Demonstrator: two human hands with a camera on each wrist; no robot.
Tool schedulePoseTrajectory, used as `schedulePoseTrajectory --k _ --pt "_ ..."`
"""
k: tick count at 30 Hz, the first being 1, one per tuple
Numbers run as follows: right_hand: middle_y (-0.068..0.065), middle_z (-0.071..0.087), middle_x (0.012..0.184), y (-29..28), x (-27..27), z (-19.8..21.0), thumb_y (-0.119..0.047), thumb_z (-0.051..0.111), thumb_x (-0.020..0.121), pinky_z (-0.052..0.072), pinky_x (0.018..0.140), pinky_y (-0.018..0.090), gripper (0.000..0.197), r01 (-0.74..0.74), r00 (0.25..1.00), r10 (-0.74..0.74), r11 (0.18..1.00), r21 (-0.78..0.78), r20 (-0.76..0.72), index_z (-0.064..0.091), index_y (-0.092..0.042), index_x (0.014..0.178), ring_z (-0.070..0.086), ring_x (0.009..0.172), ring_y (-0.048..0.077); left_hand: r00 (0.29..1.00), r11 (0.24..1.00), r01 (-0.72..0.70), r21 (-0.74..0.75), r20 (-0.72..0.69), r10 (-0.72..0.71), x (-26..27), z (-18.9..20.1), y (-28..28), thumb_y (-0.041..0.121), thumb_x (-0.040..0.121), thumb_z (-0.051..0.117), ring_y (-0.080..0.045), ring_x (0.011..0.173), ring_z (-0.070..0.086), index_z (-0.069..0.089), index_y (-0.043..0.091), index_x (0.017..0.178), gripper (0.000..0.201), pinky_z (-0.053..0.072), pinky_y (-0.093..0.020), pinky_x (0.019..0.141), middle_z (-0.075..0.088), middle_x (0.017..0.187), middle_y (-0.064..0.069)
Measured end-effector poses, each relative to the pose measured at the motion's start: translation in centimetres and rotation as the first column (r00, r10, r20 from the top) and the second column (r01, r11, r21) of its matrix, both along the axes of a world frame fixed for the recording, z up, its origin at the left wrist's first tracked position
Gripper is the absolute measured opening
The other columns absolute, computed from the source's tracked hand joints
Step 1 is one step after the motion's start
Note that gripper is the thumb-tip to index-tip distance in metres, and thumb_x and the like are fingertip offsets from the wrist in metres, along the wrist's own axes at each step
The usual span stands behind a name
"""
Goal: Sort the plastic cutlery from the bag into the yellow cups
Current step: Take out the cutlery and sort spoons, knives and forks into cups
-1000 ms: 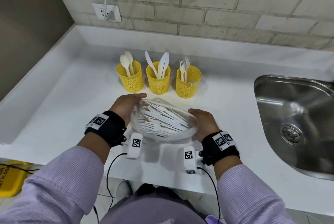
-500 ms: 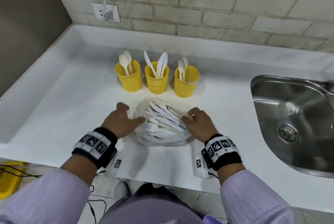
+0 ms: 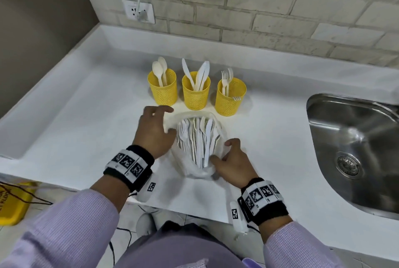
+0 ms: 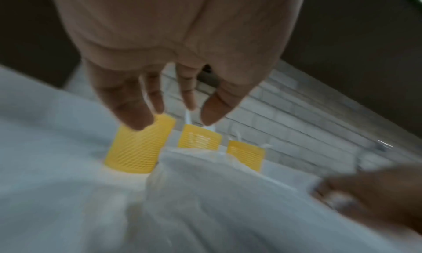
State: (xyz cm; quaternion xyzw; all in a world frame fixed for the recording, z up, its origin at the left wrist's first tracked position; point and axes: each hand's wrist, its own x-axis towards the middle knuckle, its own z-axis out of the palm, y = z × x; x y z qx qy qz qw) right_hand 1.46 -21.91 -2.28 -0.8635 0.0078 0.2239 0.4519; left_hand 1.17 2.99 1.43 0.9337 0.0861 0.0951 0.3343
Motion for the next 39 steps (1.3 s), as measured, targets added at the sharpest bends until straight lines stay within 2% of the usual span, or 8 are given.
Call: schedulePoseTrajectory --k 6,12,17,24,27,31,34,39 --pt "0.013 0.071 0.073 0.8 0.9 0.1 -0.017 0.064 0.088 0.059 0.062 0.043 0.044 0.189 0.981 -0.180 0.970 0.150 -0.071 0.036 -0.018 0.122 0.068 0.060 0.030 0.782 0.779 0.612 0.136 -0.250 -0.571 -3.0 -2.1 -1.4 0.012 0.074 0.068 -0.023 0.101 0.056 0.072 0.026 0.112 0.040 0.048 -0.035 0.089 0.060 0.112 0.001" --pt "0.032 0.066 0.111 2.4 0.4 0.3 0.013 0.056 0.087 0.062 0.073 0.052 0.035 0.401 0.896 -0.233 0.789 0.466 -0.377 0.050 -0.005 0.116 0.073 0.087 0.040 0.822 0.795 0.569 0.210 -0.131 -0.554 -3.3 -2.3 0.3 0.005 0.076 0.069 -0.018 0.083 0.059 0.071 0.024 0.086 0.021 0.044 -0.026 0.069 0.062 0.089 0.007" --pt "0.022 0.065 0.091 5.3 0.6 -0.1 0.007 0.063 0.080 0.058 0.085 0.064 0.028 0.435 0.891 -0.292 0.764 0.476 -0.347 0.052 -0.007 0.102 0.071 0.088 0.042 0.880 0.864 0.474 0.173 -0.074 -0.468 -2.8 -1.1 2.9 0.009 0.073 0.069 -0.009 0.071 0.053 0.067 0.023 0.075 0.015 0.049 -0.028 0.066 0.057 0.080 0.012" --pt "0.015 0.058 0.091 7.9 0.4 0.1 0.010 0.058 0.087 0.063 0.064 0.044 0.028 0.379 0.921 -0.281 0.806 0.455 -0.270 0.047 -0.008 0.106 0.069 0.075 0.033 0.791 0.892 0.424 0.153 -0.543 -0.283 -2.3 0.2 6.0 0.029 0.083 0.064 -0.012 0.083 0.061 0.061 0.030 0.086 0.005 0.048 -0.025 0.073 0.065 0.086 0.013" --pt "0.004 0.055 0.096 8.1 -0.3 -0.1 0.000 0.066 0.081 0.052 0.071 0.023 0.038 0.258 0.949 -0.291 0.939 0.228 0.125 0.046 -0.018 0.108 0.058 0.084 0.020 0.801 0.941 0.313 0.127 -0.568 -0.190 -1.9 0.2 5.9 0.047 0.085 0.063 -0.013 0.085 0.065 0.058 0.031 0.100 0.023 0.053 -0.032 0.081 0.070 0.089 0.009" --pt "0.001 0.054 0.112 8.8 -0.6 0.9 -0.012 0.063 0.080 0.041 0.086 0.029 0.036 0.011 0.725 0.038 0.998 -0.067 0.687 0.056 -0.017 0.115 0.046 0.099 0.018 0.827 0.967 0.225 0.123 -0.548 -0.123 -0.6 -0.8 4.4 0.056 0.086 0.065 -0.023 0.096 0.066 0.055 0.022 0.117 0.047 0.053 -0.035 0.084 0.072 0.100 -0.002" --pt "-0.002 0.064 0.092 9.7 -0.3 1.7 -0.026 0.050 0.090 0.042 0.073 0.038 0.012 -0.188 0.754 0.399 0.892 -0.410 0.521 0.059 -0.020 0.096 0.053 0.090 0.026 0.845 0.992 0.112 0.064 -0.531 -0.062 0.5 -1.3 3.2 0.051 0.087 0.067 -0.028 0.100 0.065 0.053 0.016 0.118 0.049 0.051 -0.034 0.083 0.068 0.105 -0.006" --pt "0.007 0.070 0.088 9.8 -0.3 2.5 -0.029 0.039 0.102 0.026 0.070 0.037 0.021 -0.195 0.847 0.458 0.740 -0.643 0.270 0.048 -0.021 0.085 0.064 0.087 0.034 0.874 0.998 0.021 0.055 -0.487 0.008 1.9 -2.6 2.8 0.050 0.092 0.059 -0.035 0.116 0.059 0.048 0.006 0.129 0.058 0.049 -0.041 0.096 0.058 0.127 -0.016"
